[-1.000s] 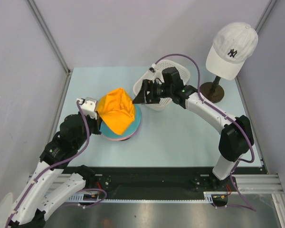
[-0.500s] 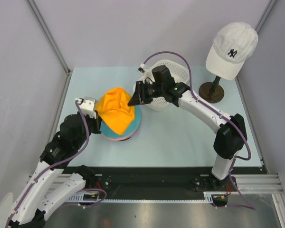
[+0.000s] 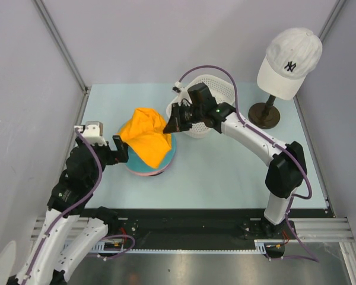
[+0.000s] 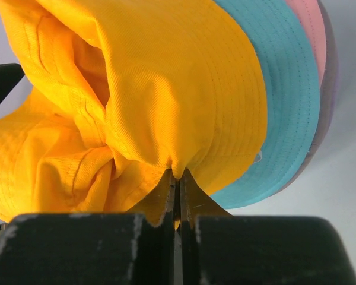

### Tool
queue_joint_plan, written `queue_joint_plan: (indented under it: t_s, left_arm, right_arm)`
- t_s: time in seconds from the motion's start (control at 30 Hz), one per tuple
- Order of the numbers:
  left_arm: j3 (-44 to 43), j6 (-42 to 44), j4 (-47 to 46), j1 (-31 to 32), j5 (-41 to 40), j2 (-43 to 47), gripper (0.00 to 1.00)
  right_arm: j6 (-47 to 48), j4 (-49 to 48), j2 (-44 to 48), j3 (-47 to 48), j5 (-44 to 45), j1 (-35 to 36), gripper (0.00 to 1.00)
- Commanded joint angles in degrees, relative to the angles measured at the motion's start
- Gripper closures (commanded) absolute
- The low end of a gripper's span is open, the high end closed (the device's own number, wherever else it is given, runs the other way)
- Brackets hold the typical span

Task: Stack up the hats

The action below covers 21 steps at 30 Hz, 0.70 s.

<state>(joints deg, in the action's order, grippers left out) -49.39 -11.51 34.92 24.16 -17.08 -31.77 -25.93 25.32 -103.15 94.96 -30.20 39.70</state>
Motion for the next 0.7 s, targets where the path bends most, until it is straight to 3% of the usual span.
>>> queue_joint_plan:
  t_s: [0.0,0.03,0.1,0.2,0.37,0.47,0.57,0.67]
  left_arm:
    - [-2.20,-4.65,-2.74,-8.84,15.54,-1.52,0.00]
    - [-2.73,-5.27,-3.36,-9.48,21.94,-2.32,0.00]
    - [-5.09,-6.15,-4.59,-9.83,23.41,-4.69,0.00]
    - [-10.44,-7.12,-2.23,-11.84,19.56,-7.51,0.00]
    - [-21.97,-15.81,14.63,-18.09,3.85,-15.25,0.00]
    - [-23.56,-20.12,16.32,-20.99,2.49,-13.15,0.00]
    - [-21.46,-24.34,15.36,-22.14,4.68,-10.43,0.00]
    - [-15.41,-28.99,9.13,-22.14,15.64,-8.14,0.00]
  right_arm:
    - [0.88,0.87,2.78,1.90,2.77,0.11,1.00]
    - [0.88,0.87,2.70,1.90,2.86,0.02,1.00]
    - [0.89,0.87,2.87,2.07,2.86,-0.06,1.00]
    - [0.62,0.87,3.13,2.16,3.12,-0.06,1.00]
    - [0.88,1.13,3.31,2.86,3.48,-0.15,1.00]
    - [0.88,1.22,3.05,3.39,3.39,-0.06,1.00]
    - [0.97,1.31,2.87,3.66,3.39,-0.06,1.00]
    - [0.88,1.22,2.87,3.83,3.30,0.11,1.00]
